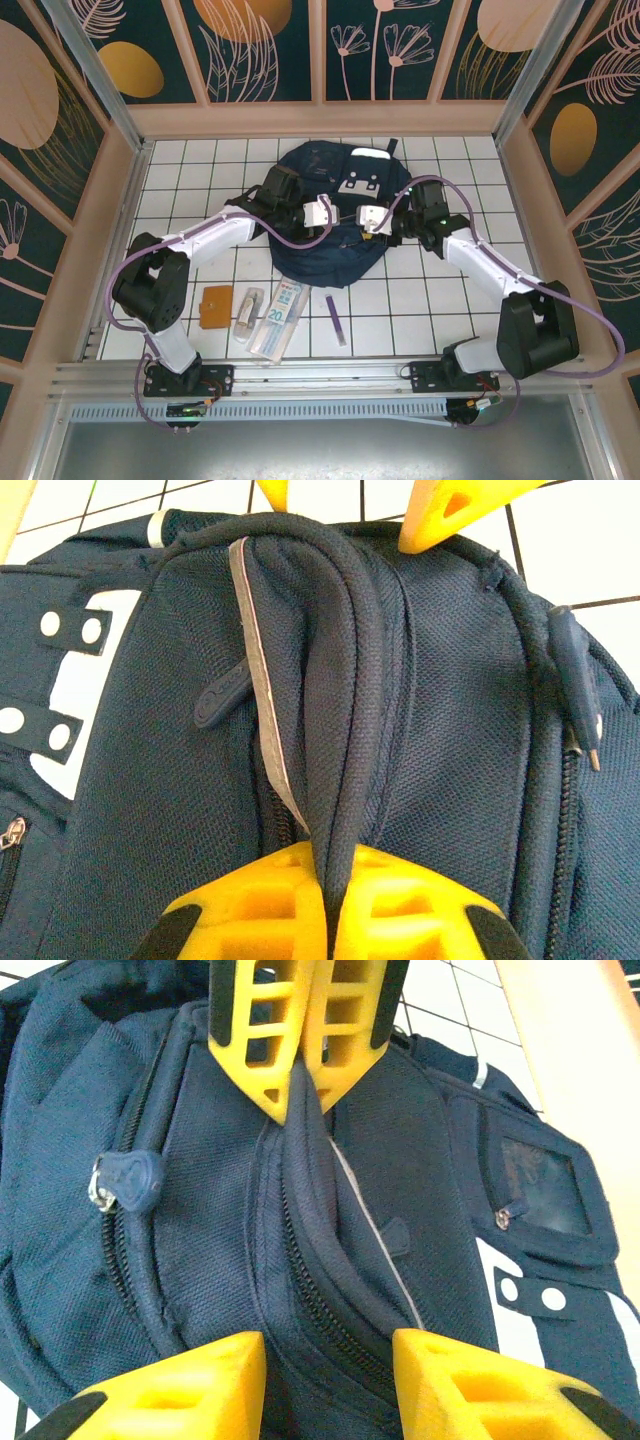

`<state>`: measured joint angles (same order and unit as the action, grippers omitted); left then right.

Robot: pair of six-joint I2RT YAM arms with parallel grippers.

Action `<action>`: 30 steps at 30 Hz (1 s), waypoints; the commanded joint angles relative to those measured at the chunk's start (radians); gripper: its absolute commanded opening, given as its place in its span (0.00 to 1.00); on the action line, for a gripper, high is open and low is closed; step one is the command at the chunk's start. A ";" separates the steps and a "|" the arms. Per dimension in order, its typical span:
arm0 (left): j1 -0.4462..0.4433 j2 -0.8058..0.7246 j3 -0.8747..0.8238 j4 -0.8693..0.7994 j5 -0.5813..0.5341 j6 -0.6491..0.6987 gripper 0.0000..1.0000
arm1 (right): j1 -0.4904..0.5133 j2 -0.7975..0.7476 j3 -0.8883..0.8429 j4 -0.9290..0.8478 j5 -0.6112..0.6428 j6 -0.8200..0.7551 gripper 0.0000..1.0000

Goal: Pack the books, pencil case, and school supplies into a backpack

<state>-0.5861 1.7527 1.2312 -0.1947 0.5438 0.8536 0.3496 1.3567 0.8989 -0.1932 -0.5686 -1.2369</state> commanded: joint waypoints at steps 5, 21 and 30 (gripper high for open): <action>-0.021 0.000 0.051 -0.030 0.151 0.078 0.00 | 0.033 0.066 0.055 -0.008 0.007 -0.052 0.56; -0.021 -0.061 0.026 0.128 0.129 -0.134 0.18 | 0.030 0.189 0.113 0.001 -0.070 0.072 0.02; -0.047 -0.302 -0.085 0.198 -0.122 -1.192 0.60 | 0.034 0.150 0.103 0.126 -0.136 0.457 0.00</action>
<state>-0.6193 1.4883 1.1931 -0.0528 0.5072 0.1574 0.3798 1.5394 0.9829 -0.1703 -0.6479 -0.9684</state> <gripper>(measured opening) 0.605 0.055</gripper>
